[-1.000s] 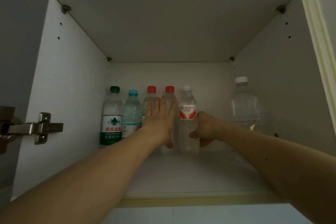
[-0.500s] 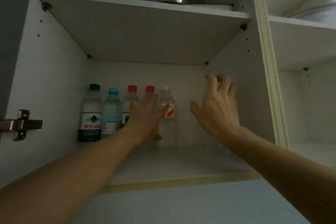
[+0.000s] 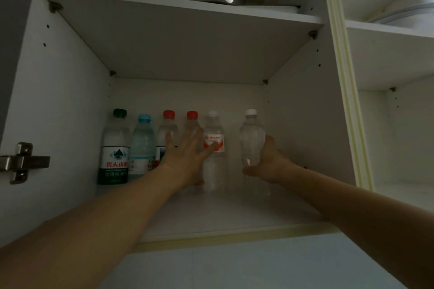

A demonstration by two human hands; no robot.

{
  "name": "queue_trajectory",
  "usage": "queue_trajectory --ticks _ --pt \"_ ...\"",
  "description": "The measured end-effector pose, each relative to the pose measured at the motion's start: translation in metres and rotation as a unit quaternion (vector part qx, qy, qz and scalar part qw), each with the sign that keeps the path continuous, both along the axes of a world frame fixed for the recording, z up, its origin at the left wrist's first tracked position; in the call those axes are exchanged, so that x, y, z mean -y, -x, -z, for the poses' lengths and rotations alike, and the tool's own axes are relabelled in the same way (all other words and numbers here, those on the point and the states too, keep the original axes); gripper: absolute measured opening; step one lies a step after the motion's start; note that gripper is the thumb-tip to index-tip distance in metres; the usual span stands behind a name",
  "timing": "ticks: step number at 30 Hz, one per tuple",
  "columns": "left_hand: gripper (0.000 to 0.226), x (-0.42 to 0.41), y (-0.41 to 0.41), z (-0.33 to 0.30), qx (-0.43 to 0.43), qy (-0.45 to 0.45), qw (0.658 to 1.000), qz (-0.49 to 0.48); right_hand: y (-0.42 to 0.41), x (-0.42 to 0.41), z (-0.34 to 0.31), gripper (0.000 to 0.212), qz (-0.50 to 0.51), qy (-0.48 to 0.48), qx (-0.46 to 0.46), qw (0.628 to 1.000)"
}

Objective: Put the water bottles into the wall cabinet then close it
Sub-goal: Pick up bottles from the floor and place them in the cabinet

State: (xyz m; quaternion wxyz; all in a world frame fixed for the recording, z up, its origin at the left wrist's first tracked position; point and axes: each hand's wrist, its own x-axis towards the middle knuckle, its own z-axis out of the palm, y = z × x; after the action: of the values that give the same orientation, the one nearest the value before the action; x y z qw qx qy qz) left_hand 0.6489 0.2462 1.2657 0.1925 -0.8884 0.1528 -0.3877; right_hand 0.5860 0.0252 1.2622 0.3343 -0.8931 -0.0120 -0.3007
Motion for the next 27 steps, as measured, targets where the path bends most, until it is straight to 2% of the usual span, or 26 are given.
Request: queue_trajectory --ticks 7,12,19,23,25,27 --pt "0.111 -0.002 -0.004 0.000 0.009 -0.004 1.000 0.001 -0.032 -0.016 -0.020 0.087 -0.011 0.013 -0.077 0.997" --pt "0.113 -0.001 -0.006 0.002 0.019 -0.007 1.000 -0.009 -0.049 -0.019 -0.019 0.074 -0.017 0.043 -0.062 0.997" --pt "0.110 -0.001 -0.008 0.002 0.025 -0.017 0.999 -0.014 -0.063 -0.012 -0.014 0.075 -0.038 0.031 -0.036 0.998" --pt "0.106 -0.002 -0.005 -0.001 0.010 -0.012 1.000 -0.009 -0.061 -0.011 -0.011 0.082 -0.033 0.059 -0.038 0.997" --pt "0.098 -0.001 0.004 -0.004 -0.009 0.006 1.000 0.009 -0.051 -0.016 -0.013 0.092 -0.030 0.052 -0.042 0.997" --pt "0.084 -0.003 0.020 -0.007 -0.028 0.050 0.996 0.062 -0.034 -0.021 -0.016 0.087 -0.014 0.061 -0.023 0.998"
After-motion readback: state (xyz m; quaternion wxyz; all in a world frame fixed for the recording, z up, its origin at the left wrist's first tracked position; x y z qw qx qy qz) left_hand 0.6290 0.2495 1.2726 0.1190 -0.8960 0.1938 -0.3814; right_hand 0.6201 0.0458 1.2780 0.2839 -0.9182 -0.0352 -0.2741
